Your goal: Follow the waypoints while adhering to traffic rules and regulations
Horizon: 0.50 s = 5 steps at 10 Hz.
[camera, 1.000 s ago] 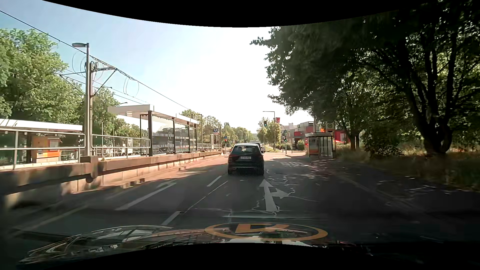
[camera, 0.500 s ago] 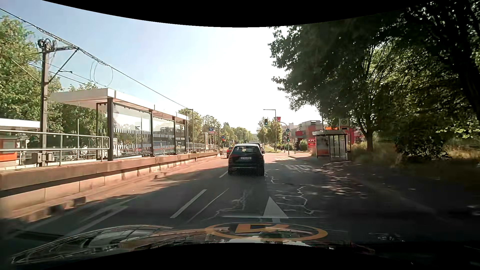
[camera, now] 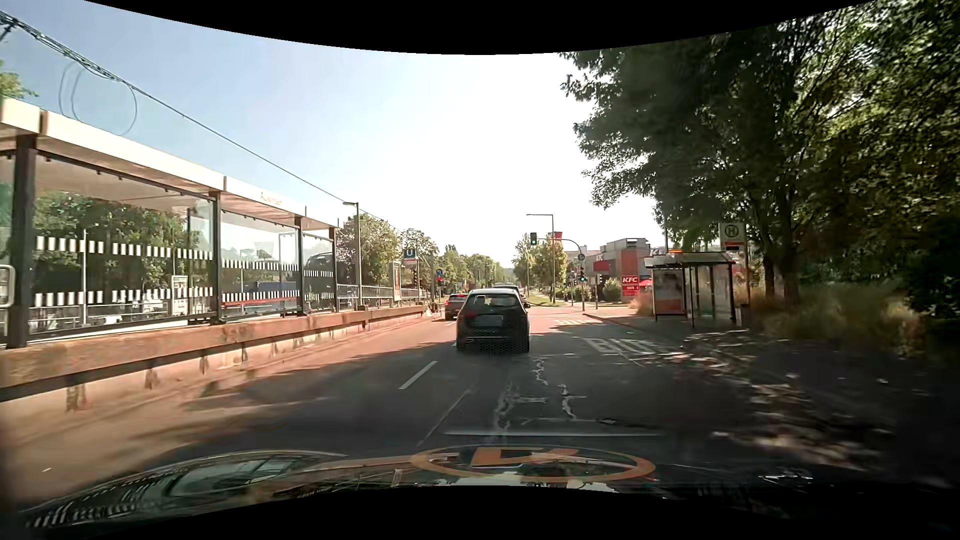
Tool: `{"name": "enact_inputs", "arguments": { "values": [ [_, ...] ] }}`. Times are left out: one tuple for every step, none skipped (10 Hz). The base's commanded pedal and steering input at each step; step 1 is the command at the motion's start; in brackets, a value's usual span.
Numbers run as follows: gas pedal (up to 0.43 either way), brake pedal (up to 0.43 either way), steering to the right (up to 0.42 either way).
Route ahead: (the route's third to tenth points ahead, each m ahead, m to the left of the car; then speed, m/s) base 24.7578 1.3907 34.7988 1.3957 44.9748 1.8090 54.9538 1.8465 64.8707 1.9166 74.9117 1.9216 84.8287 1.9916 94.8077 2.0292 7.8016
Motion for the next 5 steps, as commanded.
{"name": "enact_inputs", "arguments": {
  "values": [
    [0.197, 0.000, 0.000],
    [0.189, 0.000, 0.000],
    [0.189, 0.000, 0.001],
    [0.189, 0.000, 0.001],
    [0.189, 0.000, 0.002]
  ]
}}
